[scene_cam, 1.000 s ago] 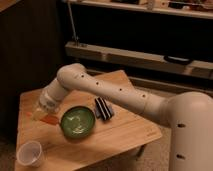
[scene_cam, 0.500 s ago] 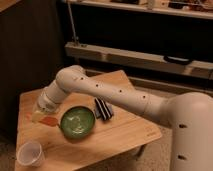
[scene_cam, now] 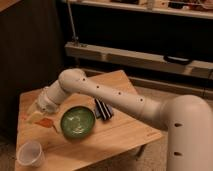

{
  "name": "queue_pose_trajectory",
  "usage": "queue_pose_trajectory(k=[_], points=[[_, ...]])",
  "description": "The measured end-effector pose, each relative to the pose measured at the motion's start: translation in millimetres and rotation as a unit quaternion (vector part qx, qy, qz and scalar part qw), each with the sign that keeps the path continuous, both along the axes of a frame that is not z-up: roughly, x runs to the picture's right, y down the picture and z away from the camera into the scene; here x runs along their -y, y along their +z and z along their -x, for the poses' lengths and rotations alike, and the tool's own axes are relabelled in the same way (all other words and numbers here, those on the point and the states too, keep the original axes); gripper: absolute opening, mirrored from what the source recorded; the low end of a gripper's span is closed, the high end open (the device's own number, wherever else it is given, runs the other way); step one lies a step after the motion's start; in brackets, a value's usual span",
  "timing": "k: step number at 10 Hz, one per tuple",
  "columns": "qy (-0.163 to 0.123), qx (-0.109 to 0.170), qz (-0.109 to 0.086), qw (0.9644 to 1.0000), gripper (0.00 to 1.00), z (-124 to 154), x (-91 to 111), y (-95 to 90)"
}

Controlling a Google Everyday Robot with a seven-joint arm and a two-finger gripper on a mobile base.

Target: Place the pepper in the ceramic cup

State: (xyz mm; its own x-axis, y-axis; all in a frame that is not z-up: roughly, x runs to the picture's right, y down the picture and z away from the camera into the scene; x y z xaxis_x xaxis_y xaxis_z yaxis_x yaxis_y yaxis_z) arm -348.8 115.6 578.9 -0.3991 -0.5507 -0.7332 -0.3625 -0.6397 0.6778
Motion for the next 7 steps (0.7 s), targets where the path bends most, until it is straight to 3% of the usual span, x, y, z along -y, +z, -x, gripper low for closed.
queue_pose_trajectory(k=[2, 3, 5, 7], points=[[-0.003, 0.075, -0.009, 0.9971, 0.0, 29, 0, -43.0], [-0.007, 0.1, -0.017, 0.9949, 0.0, 36, 4, -59.8], [-0.007, 0.129, -0.023, 0.9913, 0.0, 39, 7, -78.4], [-0.008, 0.138, -0.018, 0.9902, 0.0, 29, 1, -83.7]])
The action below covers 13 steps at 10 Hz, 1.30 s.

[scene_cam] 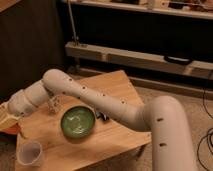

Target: Place the pepper in the ceramic cup

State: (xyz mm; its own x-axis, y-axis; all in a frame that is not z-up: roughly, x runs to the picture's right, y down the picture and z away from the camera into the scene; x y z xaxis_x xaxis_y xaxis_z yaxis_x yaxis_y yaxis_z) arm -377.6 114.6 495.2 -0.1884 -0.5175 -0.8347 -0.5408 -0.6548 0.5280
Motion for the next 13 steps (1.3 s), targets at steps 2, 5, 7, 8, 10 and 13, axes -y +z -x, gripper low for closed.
queue_pose_trajectory(k=[2, 5, 7, 8, 10, 13], points=[[0.001, -0.005, 0.012, 0.9999, 0.0, -23, -14, 1.8], [0.005, -0.009, 0.028, 0.9996, 0.0, -41, -29, 10.8], [0.001, 0.0, 0.034, 0.9994, 0.0, -35, -37, 15.4], [-0.008, 0.008, 0.039, 0.9992, 0.0, -27, -45, 17.5], [-0.02, 0.017, 0.044, 0.9987, 0.0, -19, -56, 20.0], [-0.025, 0.032, 0.036, 0.9985, 0.0, -20, -72, 28.4]])
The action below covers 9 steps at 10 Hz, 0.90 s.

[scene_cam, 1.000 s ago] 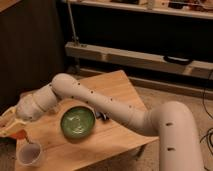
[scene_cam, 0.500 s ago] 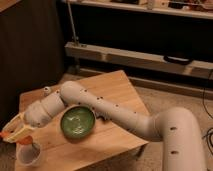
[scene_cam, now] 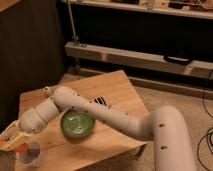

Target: Place the pepper in the ceramic cup

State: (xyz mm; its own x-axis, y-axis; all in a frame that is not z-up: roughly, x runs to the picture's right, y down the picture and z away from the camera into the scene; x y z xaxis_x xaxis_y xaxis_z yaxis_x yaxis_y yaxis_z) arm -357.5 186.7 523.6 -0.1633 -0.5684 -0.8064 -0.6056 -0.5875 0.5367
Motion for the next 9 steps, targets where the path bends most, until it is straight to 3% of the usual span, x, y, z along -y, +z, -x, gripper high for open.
queue_pose_trajectory(k=[2, 4, 9], points=[[0.006, 0.019, -0.014, 0.9997, 0.0, 1, 0, 5.5], [-0.001, 0.032, -0.014, 0.9994, 0.04, 5, -4, 11.6], [-0.024, 0.031, 0.012, 0.9992, 0.54, -1, -11, 23.7]])
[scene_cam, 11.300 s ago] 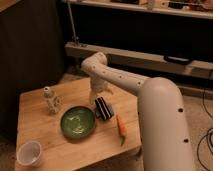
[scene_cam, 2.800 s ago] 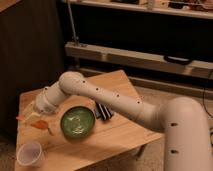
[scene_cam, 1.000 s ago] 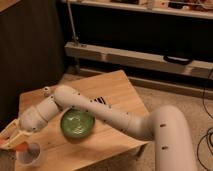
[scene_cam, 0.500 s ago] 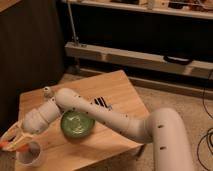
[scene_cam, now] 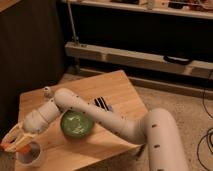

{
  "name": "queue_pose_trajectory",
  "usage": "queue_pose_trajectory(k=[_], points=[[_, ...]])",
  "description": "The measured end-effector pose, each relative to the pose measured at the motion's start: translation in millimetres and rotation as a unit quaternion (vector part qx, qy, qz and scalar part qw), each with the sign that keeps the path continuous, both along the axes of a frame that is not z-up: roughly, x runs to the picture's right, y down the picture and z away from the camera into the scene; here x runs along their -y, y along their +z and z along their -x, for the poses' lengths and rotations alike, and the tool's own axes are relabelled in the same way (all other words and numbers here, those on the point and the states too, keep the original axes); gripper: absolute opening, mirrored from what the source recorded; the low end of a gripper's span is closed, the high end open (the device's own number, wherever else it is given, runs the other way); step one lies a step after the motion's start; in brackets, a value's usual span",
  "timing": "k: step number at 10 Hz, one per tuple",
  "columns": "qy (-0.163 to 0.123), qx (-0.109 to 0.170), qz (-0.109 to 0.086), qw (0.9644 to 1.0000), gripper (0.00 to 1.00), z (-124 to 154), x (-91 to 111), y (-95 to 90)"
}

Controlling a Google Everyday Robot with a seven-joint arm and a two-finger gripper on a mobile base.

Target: Place the pepper in the ceramic cup

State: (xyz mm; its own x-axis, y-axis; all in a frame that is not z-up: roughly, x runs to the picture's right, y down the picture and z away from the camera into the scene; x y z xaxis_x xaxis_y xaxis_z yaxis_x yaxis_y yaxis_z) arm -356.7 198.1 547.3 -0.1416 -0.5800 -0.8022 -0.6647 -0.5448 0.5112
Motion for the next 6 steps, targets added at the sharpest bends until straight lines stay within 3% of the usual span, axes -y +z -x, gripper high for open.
queue_pose_trajectory(k=[2, 6], points=[[0.0, -0.001, 0.0, 1.0, 0.76, -4.7, 1.1, 0.1], [-0.001, 0.0, 0.0, 1.0, 0.8, -5.1, 1.0, 0.0]])
